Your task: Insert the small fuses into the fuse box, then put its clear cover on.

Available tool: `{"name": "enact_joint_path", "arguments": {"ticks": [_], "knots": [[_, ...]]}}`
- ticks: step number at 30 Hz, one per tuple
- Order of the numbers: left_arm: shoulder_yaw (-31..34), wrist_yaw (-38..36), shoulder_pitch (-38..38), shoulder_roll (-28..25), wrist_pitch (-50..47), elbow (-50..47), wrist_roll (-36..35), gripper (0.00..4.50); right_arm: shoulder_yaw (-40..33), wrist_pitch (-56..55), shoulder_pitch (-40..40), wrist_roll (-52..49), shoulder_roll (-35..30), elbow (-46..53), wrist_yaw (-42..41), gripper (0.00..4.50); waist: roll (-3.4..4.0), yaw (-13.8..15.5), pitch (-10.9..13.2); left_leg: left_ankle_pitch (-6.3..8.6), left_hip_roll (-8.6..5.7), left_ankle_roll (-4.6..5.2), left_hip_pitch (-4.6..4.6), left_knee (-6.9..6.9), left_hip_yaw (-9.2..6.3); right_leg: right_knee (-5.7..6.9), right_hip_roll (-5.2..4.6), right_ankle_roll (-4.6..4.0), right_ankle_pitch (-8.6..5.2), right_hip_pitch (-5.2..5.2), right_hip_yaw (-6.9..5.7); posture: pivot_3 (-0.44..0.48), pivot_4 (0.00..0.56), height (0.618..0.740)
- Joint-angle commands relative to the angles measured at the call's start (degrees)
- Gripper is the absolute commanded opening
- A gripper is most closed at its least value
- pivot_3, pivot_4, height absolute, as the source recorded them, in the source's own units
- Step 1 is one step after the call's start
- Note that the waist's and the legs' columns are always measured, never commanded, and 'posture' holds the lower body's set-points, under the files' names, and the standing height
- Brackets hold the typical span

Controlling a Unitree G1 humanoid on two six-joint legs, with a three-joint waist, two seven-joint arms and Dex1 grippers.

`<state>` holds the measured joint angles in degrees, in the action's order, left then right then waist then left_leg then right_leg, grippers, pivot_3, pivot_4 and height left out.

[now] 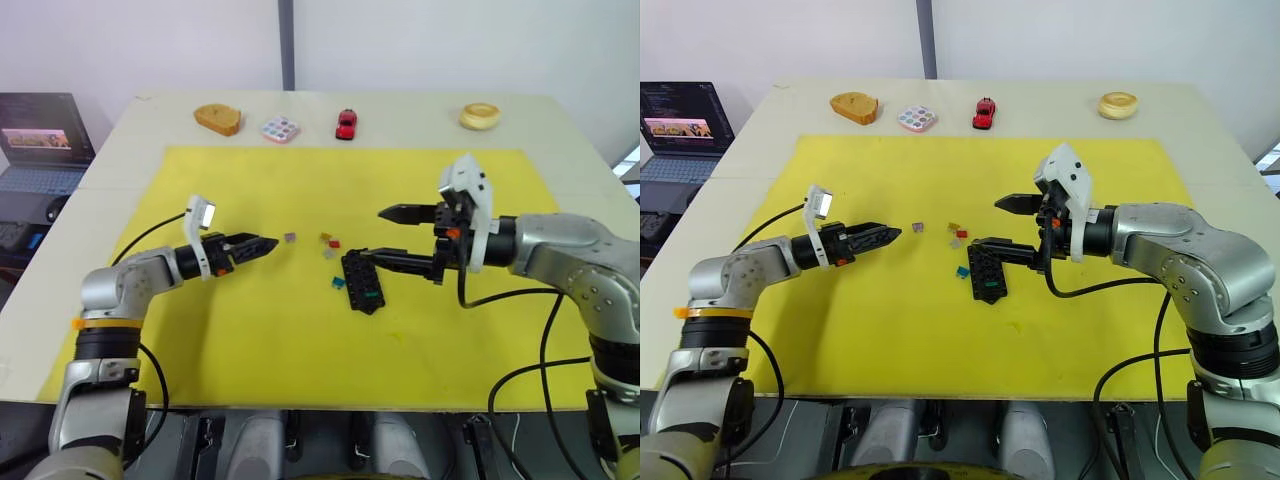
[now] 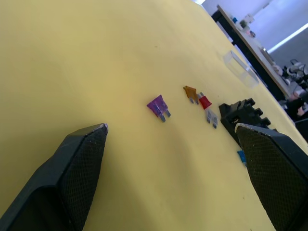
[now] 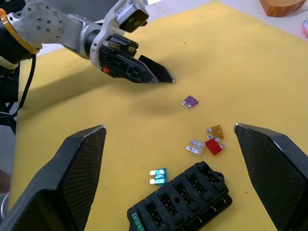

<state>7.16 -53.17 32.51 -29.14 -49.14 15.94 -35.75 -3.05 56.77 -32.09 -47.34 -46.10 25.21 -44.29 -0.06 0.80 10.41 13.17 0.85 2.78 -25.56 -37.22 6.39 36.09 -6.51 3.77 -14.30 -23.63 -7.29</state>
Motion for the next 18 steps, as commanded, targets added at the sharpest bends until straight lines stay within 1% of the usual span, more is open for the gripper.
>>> {"name": "enact_joint_path", "arguments": {"ticks": [1, 5, 7, 10, 13, 15, 18], "knots": [[-2.85, -2.61, 2.26, 1.02, 0.70, 3.10, 1.29, 4.45, -1.47, -0.38, -0.50, -0.41, -0.05, 1.41, 0.47, 4.50, 0.00, 0.00, 0.00, 0.00, 0.00, -0.01, 0.02, 0.00, 0.00, 0.02, 0.00, 0.00, 0.00, 0.00, 0.00, 0.000, 0.150, 0.740], [-5.95, -5.27, 4.28, 2.41, -0.23, 5.83, 2.27, 4.45, -2.28, 0.20, 0.36, -1.02, 0.01, 2.33, 1.62, 4.50, 0.00, 0.10, 0.00, -0.02, 0.01, -0.03, 0.03, 0.00, -0.01, 0.02, 0.00, 0.00, 0.00, 0.03, -0.04, 0.000, 0.150, 0.740], [-6.79, -5.33, 5.42, 3.53, 0.00, 8.00, 3.16, 4.45, -2.54, 0.34, 0.81, -1.21, 0.11, 2.71, 2.30, 4.50, 0.00, 0.17, 0.00, 0.00, 0.00, -0.01, 0.03, -0.02, -0.01, 0.00, -0.02, 0.01, 0.00, 0.06, -0.05, 0.000, 0.150, 0.740], [-6.83, -5.43, 7.24, 5.27, 0.72, 12.63, 4.39, 4.45, -2.71, 0.35, 1.24, -1.40, 0.32, 3.03, 3.13, 4.50, 0.01, 0.47, -0.01, 0.00, -0.01, 0.02, 0.03, -0.05, -0.01, 0.00, -0.04, 0.05, 0.03, 0.09, -0.08, 0.000, 0.150, 0.740], [-6.54, -6.11, 9.36, 7.20, 1.04, 17.56, 5.18, 4.45, -2.93, 0.32, 1.67, -1.69, 0.46, 3.35, 3.92, 4.50, 0.03, 1.42, -0.02, 0.00, -0.01, 0.02, 0.11, -0.11, -0.01, 0.01, -0.04, 0.11, 0.06, 0.11, -0.11, 0.000, 0.150, 0.740], [-6.81, -7.48, 10.86, 8.64, 0.70, 20.59, 5.54, 4.45, -2.93, 0.27, 1.98, -1.74, 0.50, 3.56, 4.46, 4.50, 0.04, 1.71, -0.03, 0.00, -0.01, 0.02, 0.14, -0.15, -0.03, -0.01, -0.09, 0.12, 0.07, 0.04, -0.19, 0.000, 0.150, 0.740], [-7.68, -9.69, 12.03, 9.75, 1.02, 22.64, 6.43, 4.45, -2.89, 0.36, 2.05, -1.93, 0.45, 3.72, 5.02, 4.50, 0.06, 1.83, -0.04, 0.03, -0.04, 0.08, 0.12, -0.18, -0.04, -0.13, -0.28, 0.11, 0.06, 0.16, -0.42, 0.000, 0.150, 0.740]]}}
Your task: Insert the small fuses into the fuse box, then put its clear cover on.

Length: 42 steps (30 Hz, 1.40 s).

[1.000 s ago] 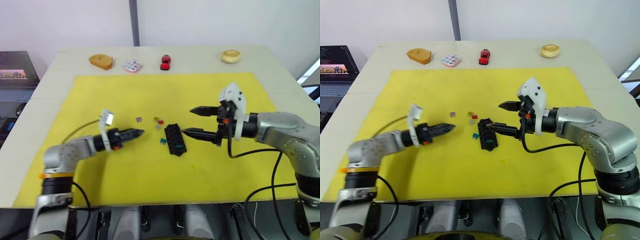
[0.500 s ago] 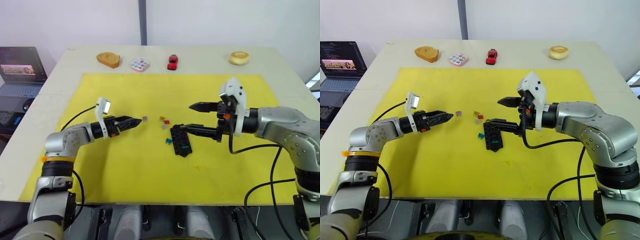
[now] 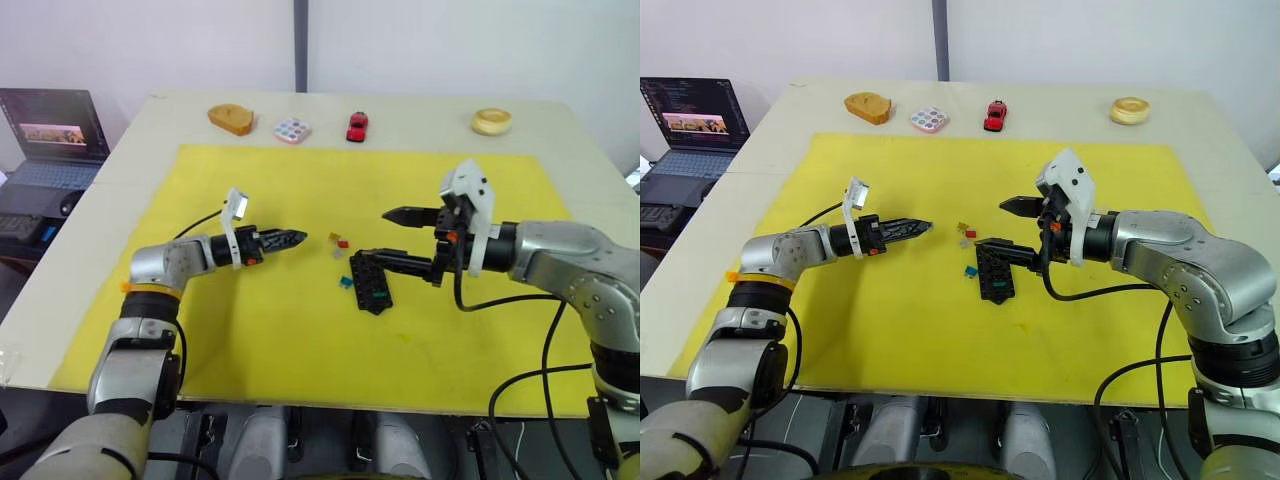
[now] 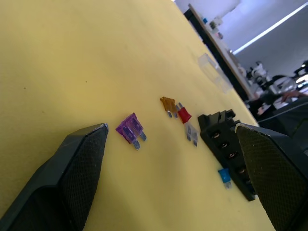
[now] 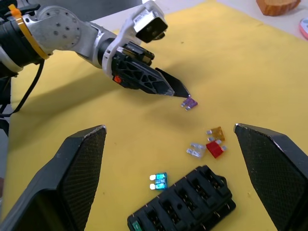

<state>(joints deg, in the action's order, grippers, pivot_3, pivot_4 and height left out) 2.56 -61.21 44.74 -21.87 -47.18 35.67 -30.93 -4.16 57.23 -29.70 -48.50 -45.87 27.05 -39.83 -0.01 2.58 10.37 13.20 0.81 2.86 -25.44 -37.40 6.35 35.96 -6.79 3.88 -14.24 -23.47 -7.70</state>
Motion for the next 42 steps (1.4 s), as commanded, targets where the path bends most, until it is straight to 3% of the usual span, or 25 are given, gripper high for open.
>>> {"name": "enact_joint_path", "arguments": {"ticks": [1, 12, 16, 21, 22, 30, 35, 39, 42], "knots": [[-3.47, -2.34, 0.11, 2.91, -0.99, 3.26, 1.95, 4.45, -1.81, -0.06, -0.31, -0.86, 0.20, 1.93, 0.73, 4.50, 0.00, 0.07, 0.00, 0.01, -0.02, 0.03, 0.00, 0.00, 0.00, -0.07, -0.02, 0.01, 0.00, 0.05, -0.02, 0.000, 0.150, 0.740], [-5.25, -5.20, 0.17, 6.58, -2.05, 5.45, 5.97, 4.45, -2.43, 0.13, 0.56, -1.11, 0.26, 2.45, 2.53, 4.50, 0.07, 1.28, -0.04, 0.18, -0.26, 0.41, -0.08, 0.01, -0.02, -0.70, -0.19, 0.35, 0.20, 0.34, -0.12, 0.000, 0.150, 0.740], [-2.61, -1.16, 0.52, 8.22, -0.39, 9.80, 7.07, 3.17, -2.45, -0.15, 0.71, -0.89, 0.47, 2.31, 3.03, 4.50, 0.09, 1.28, -0.05, 0.26, -0.45, 0.56, -0.08, 0.00, -0.02, -0.77, -0.35, 0.47, 0.27, 0.41, -0.13, 0.000, 0.150, 0.740], [1.04, 2.35, 1.67, 9.29, 1.03, 14.39, 6.72, 0.42, -2.36, -0.34, 0.74, -0.55, 0.46, 2.15, 3.21, 4.50, 0.13, 1.26, -0.08, 0.34, -0.61, 0.71, -0.06, -0.01, -0.02, -0.86, -0.47, 0.68, 0.34, 0.52, -0.16, 0.000, 0.150, 0.740], [1.42, 2.58, 1.72, 9.38, 1.14, 14.56, 6.63, 0.06, -2.37, -0.35, 0.76, -0.50, 0.43, 2.15, 3.24, 4.50, 0.18, 1.26, -0.11, 0.34, -0.64, 0.71, -0.04, -0.02, -0.02, -0.86, -0.50, 0.74, 0.36, 0.55, -0.18, 0.000, 0.150, 0.740], [2.85, 1.37, -0.14, 6.68, -0.95, 9.60, 5.24, 0.06, -2.04, -0.35, 0.45, -0.11, -0.04, 1.30, 2.59, 4.50, 0.26, 0.59, -0.15, 0.29, -0.64, 0.76, 0.05, -0.06, -0.03, -0.86, -0.58, 1.04, 0.54, 0.58, -0.20, 0.000, 0.150, 0.740], [4.25, -3.21, -2.51, 0.99, -5.24, -3.50, 0.68, 0.06, -2.95, 4.23, -3.19, -3.50, 1.10, -1.15, 4.42, 4.50, 0.21, -1.14, -0.11, 0.12, -0.62, 0.50, -0.06, 0.09, 0.01, -0.80, -0.56, 1.10, 0.55, 0.52, -0.21, 0.000, 0.150, 0.740], [5.90, -7.45, -1.72, -6.21, -13.69, -19.30, -7.44, 0.06, -5.86, 14.52, -13.49, -15.80, 3.53, -8.89, 4.67, 4.50, 0.15, -2.39, 0.11, -0.16, -0.40, 0.38, -0.49, 0.06, 0.08, -0.51, -0.44, 1.07, 0.57, 0.08, -0.33, 0.000, 0.150, 0.740], [6.87, -8.34, -0.10, -9.72, -18.69, -28.14, -13.09, 0.06, -5.49, 17.33, -18.98, -18.35, 4.04, -12.93, 3.42, 4.50, 0.14, -2.39, 0.13, -0.22, -0.23, 0.30, -0.56, 0.03, 0.04, -0.47, -0.30, 0.99, 0.56, 0.03, -0.39, 0.000, 0.150, 0.740]]}}
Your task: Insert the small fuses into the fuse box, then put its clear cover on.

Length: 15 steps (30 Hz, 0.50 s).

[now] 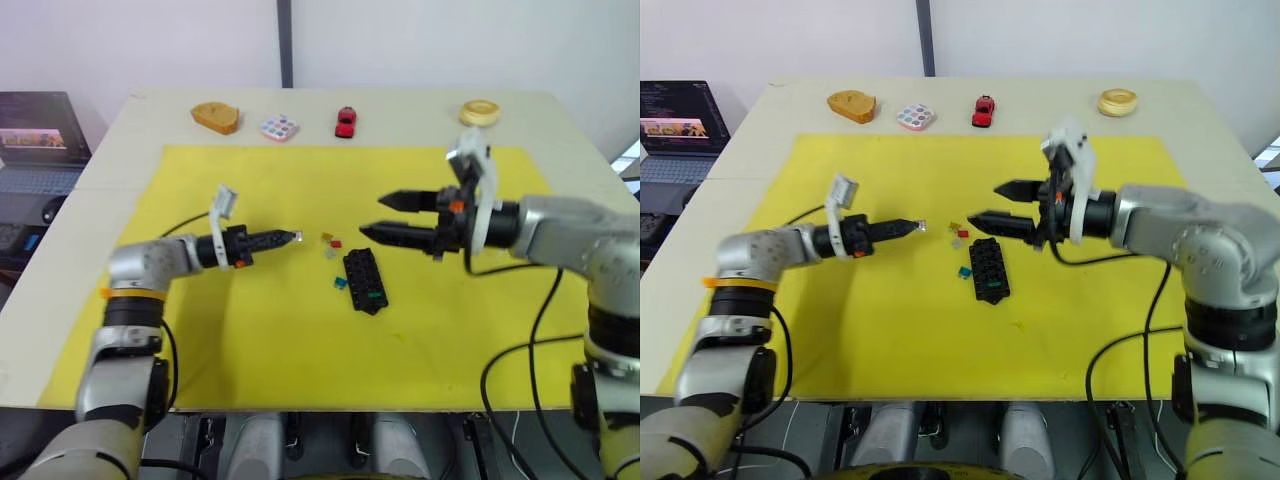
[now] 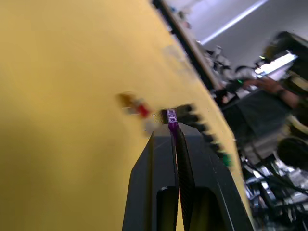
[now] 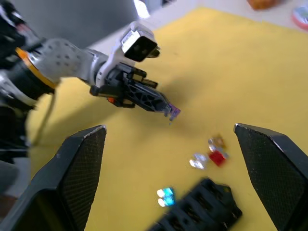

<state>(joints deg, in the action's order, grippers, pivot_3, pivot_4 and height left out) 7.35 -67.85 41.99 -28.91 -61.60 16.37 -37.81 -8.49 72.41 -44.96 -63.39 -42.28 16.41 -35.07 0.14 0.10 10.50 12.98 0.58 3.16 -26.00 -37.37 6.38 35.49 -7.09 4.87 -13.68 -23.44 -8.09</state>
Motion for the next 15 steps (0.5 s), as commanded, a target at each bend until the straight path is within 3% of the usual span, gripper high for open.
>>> {"name": "enact_joint_path", "arguments": {"ticks": [1, 5, 8, 11, 15], "knots": [[2.53, -1.75, 3.52, -3.81, -5.72, -11.38, -7.99, 0.06, -0.55, 2.57, -5.45, -3.83, 0.63, -3.25, -2.21, 4.50, 0.00, 0.11, 0.01, 0.01, 0.01, 0.00, -0.01, 0.00, -0.01, 0.00, 0.01, -0.03, -0.02, -0.02, -0.01, 0.000, 0.150, 0.740], [3.76, -0.68, 6.43, -7.05, -9.01, -19.08, -13.54, 0.06, 1.18, 3.50, -11.07, -4.83, 2.15, -6.60, -5.14, 4.50, 0.00, 0.09, 0.02, 0.02, -0.04, 0.02, -0.04, 0.00, 0.00, -0.08, -0.01, -0.02, -0.01, 0.00, -0.01, 0.000, 0.150, 0.740], [3.84, 1.56, 7.49, -7.58, -8.51, -22.49, -14.90, 0.00, 2.37, 3.12, -13.05, -3.70, 3.47, -7.46, -6.09, 3.58, 0.02, 0.00, 0.02, 0.01, -0.04, 0.03, -0.11, -0.01, 0.03, -0.04, 0.06, -0.01, -0.01, -0.07, 0.00, 0.000, 0.150, 0.740], [3.82, 4.58, 7.99, -6.87, -6.96, -24.18, -15.11, 0.00, 3.37, 2.46, -13.22, -2.67, 4.67, -6.91, -6.38, 2.07, 0.02, 0.13, 0.02, -0.02, 0.01, 0.04, -0.11, -0.01, 0.03, -0.02, 0.22, -0.01, -0.01, -0.05, 0.00, 0.000, 0.150, 0.740], [3.03, 7.59, 6.91, -5.97, -4.75, -24.72, -14.40, 0.00, 3.47, 2.55, -12.46, -2.68, 5.38, -5.86, -6.18, 2.07, 0.02, 0.18, 0.02, -0.06, 0.01, 0.08, -0.11, -0.08, 0.08, 0.09, 0.29, -0.01, -0.01, -0.06, 0.00, 0.000, 0.150, 0.740]]}}
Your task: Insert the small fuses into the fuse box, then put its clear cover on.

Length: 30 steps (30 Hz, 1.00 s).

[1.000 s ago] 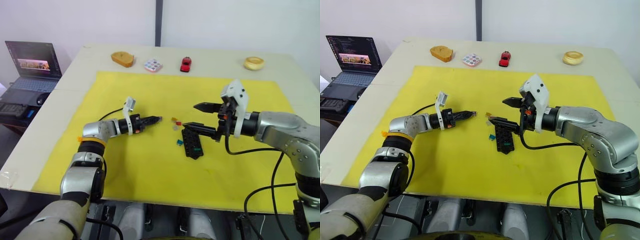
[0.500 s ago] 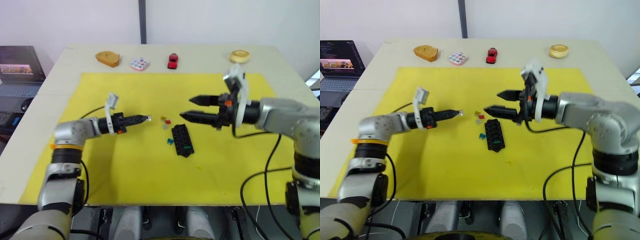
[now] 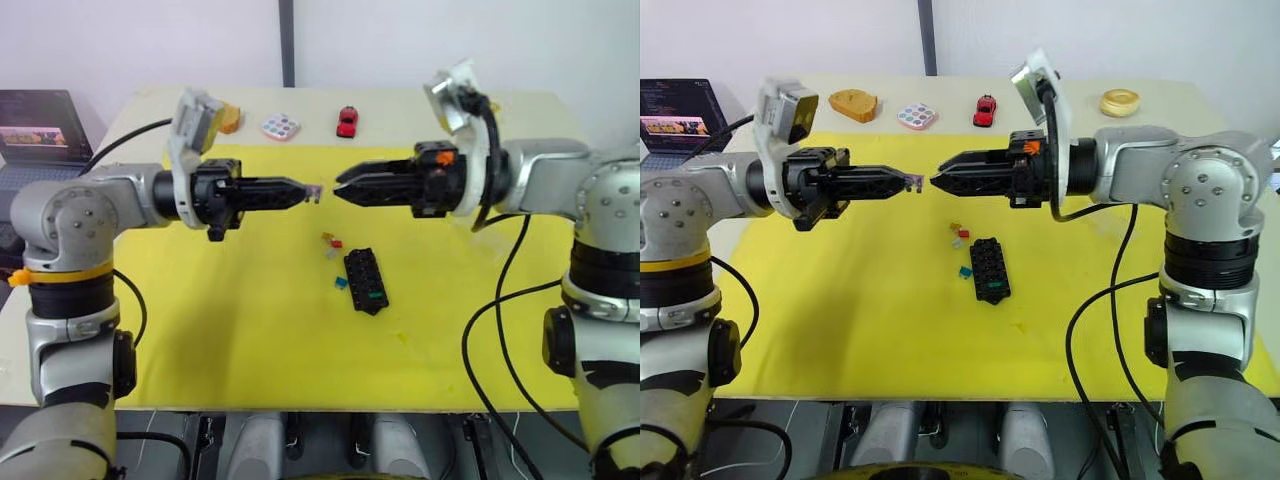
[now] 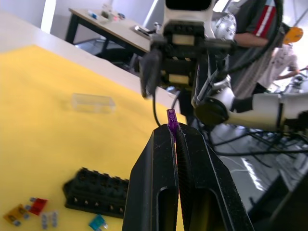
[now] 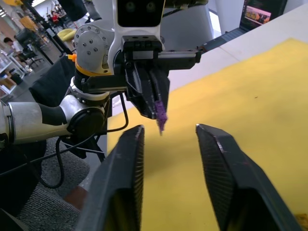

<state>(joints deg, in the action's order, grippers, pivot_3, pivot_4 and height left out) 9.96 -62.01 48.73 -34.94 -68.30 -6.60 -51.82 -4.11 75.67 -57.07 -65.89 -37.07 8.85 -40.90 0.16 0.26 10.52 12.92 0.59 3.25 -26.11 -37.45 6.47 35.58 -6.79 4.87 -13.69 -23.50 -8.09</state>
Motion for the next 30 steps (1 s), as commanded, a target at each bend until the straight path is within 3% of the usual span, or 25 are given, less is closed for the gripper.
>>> {"name": "enact_joint_path", "arguments": {"ticks": [1, 29, 30], "knots": [[0.27, 2.17, -0.06, 0.15, 2.25, -1.77, -0.43, 0.00, -1.07, -0.57, -0.27, -0.43, 0.28, 1.78, -0.20, 2.07, 0.00, 0.02, 0.00, 0.00, 0.00, 0.00, 0.00, -0.03, 0.02, 0.03, 0.00, 0.00, 0.00, 0.00, 0.00, 0.000, 0.150, 0.740], [-1.59, 5.02, -0.75, 0.21, 2.90, -3.38, -4.52, 0.00, -2.47, 0.24, 0.67, -2.38, 2.66, 2.59, 3.59, 2.07, 0.00, 0.28, 0.00, 0.01, 0.04, 0.02, -0.23, -0.50, 0.03, 0.53, 0.01, 0.00, -0.01, -0.26, 0.06, 0.000, 0.150, 0.740], [-1.61, 5.12, -0.71, 0.22, 2.95, -3.31, -4.57, 0.00, -2.39, 0.17, 0.71, -2.27, 2.66, 2.59, 3.54, 1.54, 0.00, 0.28, 0.00, 0.01, 0.04, 0.02, -0.23, -0.50, 0.03, 0.53, 0.01, 0.00, -0.01, -0.25, 0.06, 0.000, 0.150, 0.740]]}}
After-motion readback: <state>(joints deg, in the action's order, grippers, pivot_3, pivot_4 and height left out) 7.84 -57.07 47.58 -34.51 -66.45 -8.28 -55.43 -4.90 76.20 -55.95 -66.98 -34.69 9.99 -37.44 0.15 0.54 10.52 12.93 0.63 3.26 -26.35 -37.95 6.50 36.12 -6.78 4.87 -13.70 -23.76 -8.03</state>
